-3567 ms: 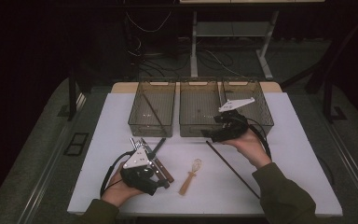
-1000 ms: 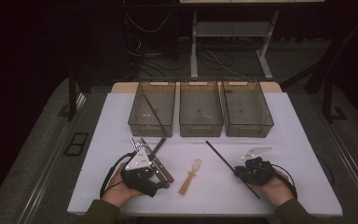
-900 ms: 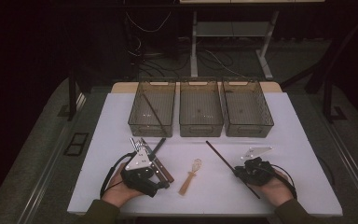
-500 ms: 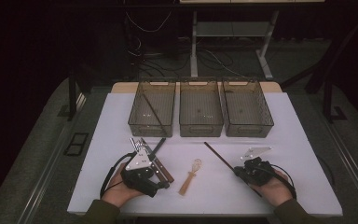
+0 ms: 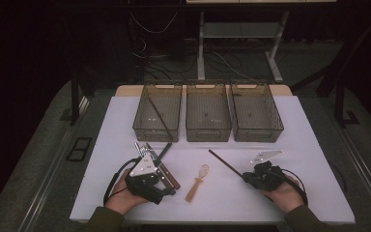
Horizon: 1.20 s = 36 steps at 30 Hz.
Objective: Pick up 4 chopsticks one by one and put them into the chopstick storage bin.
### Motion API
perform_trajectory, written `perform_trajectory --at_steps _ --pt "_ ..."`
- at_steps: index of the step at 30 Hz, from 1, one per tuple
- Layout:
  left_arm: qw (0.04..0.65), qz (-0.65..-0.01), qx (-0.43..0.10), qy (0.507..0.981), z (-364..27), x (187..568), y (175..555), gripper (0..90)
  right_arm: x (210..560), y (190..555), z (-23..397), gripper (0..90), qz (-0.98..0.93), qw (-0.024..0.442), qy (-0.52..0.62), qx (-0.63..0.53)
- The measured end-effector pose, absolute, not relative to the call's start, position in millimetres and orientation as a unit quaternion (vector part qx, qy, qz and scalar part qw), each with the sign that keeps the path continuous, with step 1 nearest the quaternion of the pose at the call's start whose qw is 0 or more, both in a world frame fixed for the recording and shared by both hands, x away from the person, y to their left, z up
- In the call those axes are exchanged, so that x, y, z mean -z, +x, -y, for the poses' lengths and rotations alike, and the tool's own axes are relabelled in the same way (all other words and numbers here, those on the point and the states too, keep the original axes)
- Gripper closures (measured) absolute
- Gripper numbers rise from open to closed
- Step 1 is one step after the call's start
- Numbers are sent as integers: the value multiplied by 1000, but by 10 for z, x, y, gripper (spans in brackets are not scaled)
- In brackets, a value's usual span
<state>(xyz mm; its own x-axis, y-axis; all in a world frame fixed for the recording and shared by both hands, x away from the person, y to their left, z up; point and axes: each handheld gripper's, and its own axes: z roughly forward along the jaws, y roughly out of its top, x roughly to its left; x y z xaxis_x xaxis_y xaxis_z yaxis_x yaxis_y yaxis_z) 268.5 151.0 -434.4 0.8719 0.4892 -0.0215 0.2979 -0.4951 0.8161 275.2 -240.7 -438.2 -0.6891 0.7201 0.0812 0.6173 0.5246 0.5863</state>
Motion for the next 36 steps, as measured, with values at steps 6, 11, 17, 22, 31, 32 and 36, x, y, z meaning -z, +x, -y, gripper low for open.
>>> perform_trajectory --at_steps 6,11,17,22,31,32,36 --pt "447 -230 -107 858 -1508 4344 2683 0 4349 2751 2423 856 -866 85 383 -309" --pt "447 -229 -107 858 -1508 4343 2682 0 4316 2747 2446 856 -863 83 384 -318" --pt "447 -229 -106 858 -1504 4345 2682 0 4269 2741 2466 856 -860 84 383 -328" --pt "448 -230 -106 858 -1504 4345 2680 0 4216 2734 2494 855 -854 88 381 -343" --pt "455 -236 -104 852 -1492 4357 2678 0 4113 2725 2509 855 -851 88 365 -369" --pt "454 -236 -104 853 -1492 4357 2679 0 4107 2726 2509 856 -849 87 365 -372" --pt "454 -237 -104 852 -1489 4357 2676 0 4072 2734 2506 855 -847 87 363 -379"
